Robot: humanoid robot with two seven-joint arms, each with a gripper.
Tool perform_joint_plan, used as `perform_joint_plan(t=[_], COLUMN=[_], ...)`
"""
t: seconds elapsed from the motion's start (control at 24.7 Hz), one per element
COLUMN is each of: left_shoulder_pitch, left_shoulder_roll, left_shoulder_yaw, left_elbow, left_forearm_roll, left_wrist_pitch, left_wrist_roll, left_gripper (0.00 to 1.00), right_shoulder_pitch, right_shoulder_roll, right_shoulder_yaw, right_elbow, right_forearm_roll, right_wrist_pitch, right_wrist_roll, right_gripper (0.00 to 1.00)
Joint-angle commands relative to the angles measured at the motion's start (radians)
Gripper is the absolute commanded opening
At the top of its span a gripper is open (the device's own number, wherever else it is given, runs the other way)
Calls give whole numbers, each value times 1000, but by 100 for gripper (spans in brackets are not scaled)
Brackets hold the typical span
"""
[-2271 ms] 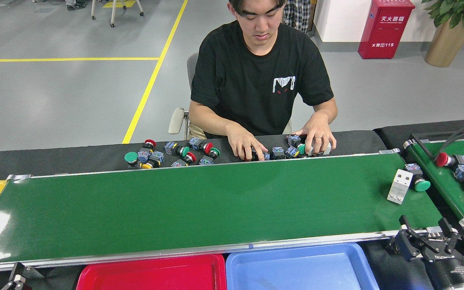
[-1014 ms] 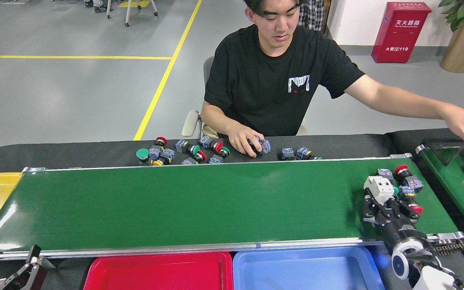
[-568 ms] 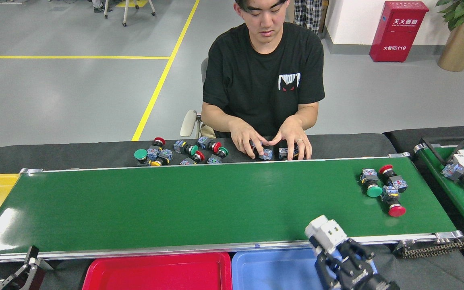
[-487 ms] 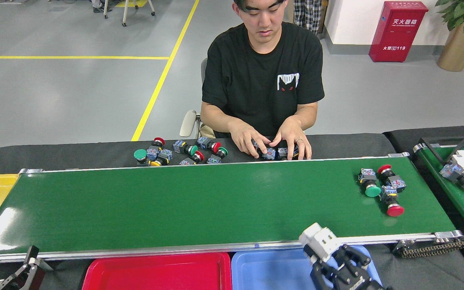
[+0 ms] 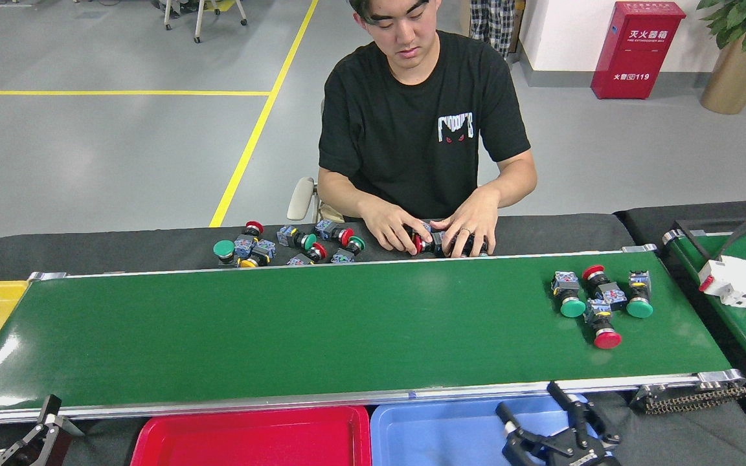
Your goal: Pick switch part from conveyor to tray
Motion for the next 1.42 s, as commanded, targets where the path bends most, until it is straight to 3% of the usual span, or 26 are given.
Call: perform_joint_plan(t=[0.0,0.28,0.57,0.81,0.89,0.97,1.1,1.18,1.26,1.38], left_shoulder_pitch=[-3,-3,-8,-9,-11,-9,-8,-8,-8,-8], left_shoulder_roll=[15,13,13,15,15,15,15,13,13,13], left_shoulder_yaw=[6,4,-5,-6,-5,-6,-6,-6,-5,-2], left_elbow=[-10,-11,-10,-4,-2,-4,-2,-4,-4,-4], left_forearm_roll=[4,4,4,2,1,1,1,2,2,2], left_wrist_pitch=[2,1,1,1,1,1,1,1,1,1], left_wrist_roll=[8,8,8,8,8,8,8,8,8,8], left_gripper=[100,100,100,100,100,100,100,100,100,100], right_shoulder_pitch=[-4,-107,-227,-380,-435,-486,-511,-506,-504,-504], right_shoulder_roll=[-7,-14,-14,8,42,60,54,54,55,60], right_shoulder_yaw=[-6,-5,4,103,127,132,156,158,156,156], right_elbow=[8,71,118,280,346,413,447,447,447,436], right_forearm_roll=[0,9,67,67,69,73,82,81,75,72], right_wrist_pitch=[116,120,114,113,116,111,85,22,-21,-30], right_wrist_roll=[-32,53,137,142,142,143,151,154,156,154], right_gripper=[99,99,99,99,99,88,34,18,8,3])
